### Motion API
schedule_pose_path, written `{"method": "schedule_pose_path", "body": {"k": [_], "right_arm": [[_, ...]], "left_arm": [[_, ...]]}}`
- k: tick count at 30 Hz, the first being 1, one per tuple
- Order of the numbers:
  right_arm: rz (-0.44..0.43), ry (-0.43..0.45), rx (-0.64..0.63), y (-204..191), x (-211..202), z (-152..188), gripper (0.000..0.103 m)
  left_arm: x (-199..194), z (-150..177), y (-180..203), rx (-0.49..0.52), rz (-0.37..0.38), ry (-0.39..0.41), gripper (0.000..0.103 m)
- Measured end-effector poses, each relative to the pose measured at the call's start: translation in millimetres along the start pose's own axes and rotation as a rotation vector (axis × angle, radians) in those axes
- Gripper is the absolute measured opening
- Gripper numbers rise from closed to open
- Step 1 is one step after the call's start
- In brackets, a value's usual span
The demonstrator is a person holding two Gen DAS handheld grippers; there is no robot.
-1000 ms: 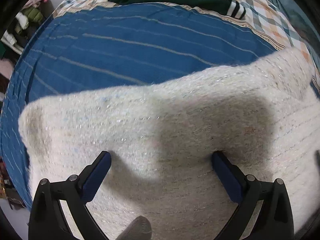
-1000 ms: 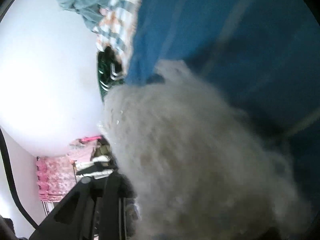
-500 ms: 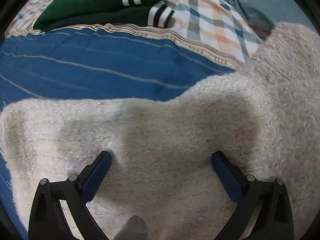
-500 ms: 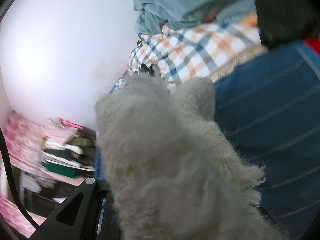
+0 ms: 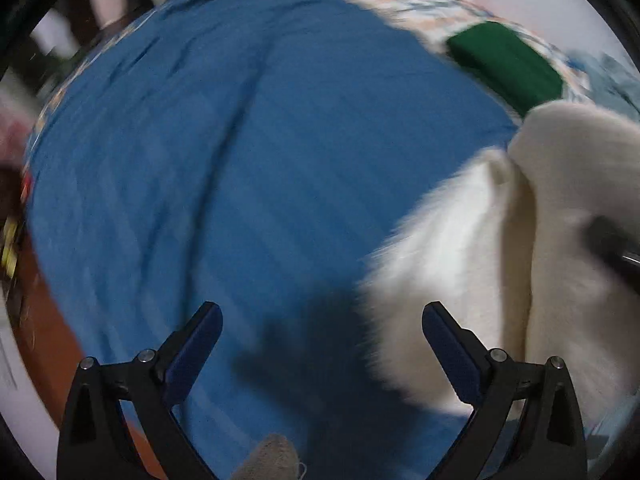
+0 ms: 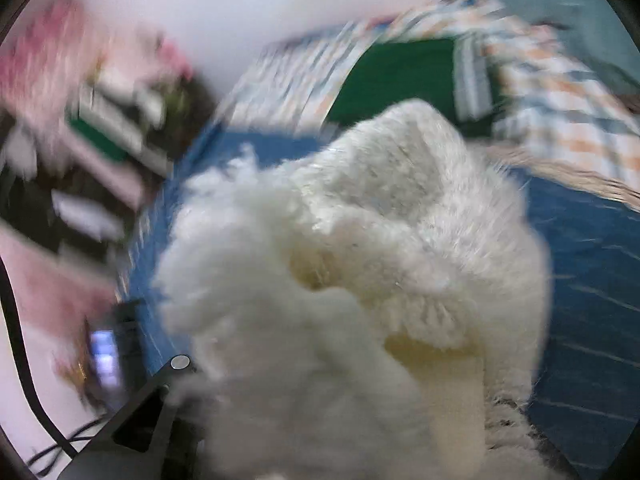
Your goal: Fold large clothes
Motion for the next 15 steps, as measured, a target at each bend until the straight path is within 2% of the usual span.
{"method": "schedule_pose_path", "body": {"k": [3,5,6,7,8,11,12,15], "right_arm": [[0.021,-0.205,-0.143,-44,77,35,0.030],[-0.012,-0.290,-0.163,-57,98,48,0.046],[-0.045,-0.301,-0.162,-64,97,52,0.051],[-0.070,-0.296,-0.158,-68,93,52,0.062],[-0.117,-0.283,-0.149,-71,84,51,0.069],[-0.277,-0.214,-0.087,-65,46,51,0.069],[-0.296,-0.201,-0.057,-57,33,54,0.070],[-0.240,-0.197,0.055,0,1,74,0.070]], "left_arm": [[7,22,-34,-0.086,0.018,-0.055,0.101],[2,30,-38,-0.129,0.058,-0.066,0.101],[1,33,-36,-0.147,0.079,-0.072,0.101],[-4,36,-35,-0.170,0.115,-0.077,0.101],[-11,38,-32,-0.197,0.162,-0.085,0.101],[-23,36,-9,-0.277,0.329,-0.120,0.101],[-24,34,2,-0.294,0.378,-0.131,0.101],[-29,23,36,-0.309,0.523,-0.149,0.101]]}}
Point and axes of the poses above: each gripper's, at about its wrist camera, not at the fingertips, and x roughly the way its jaws point, y to its right, z to its underside, the point moved 10 cm from there along x, roughly the way its jaws point, and after that the axes turned 14 degrees about -x, right-handed, at the moved point
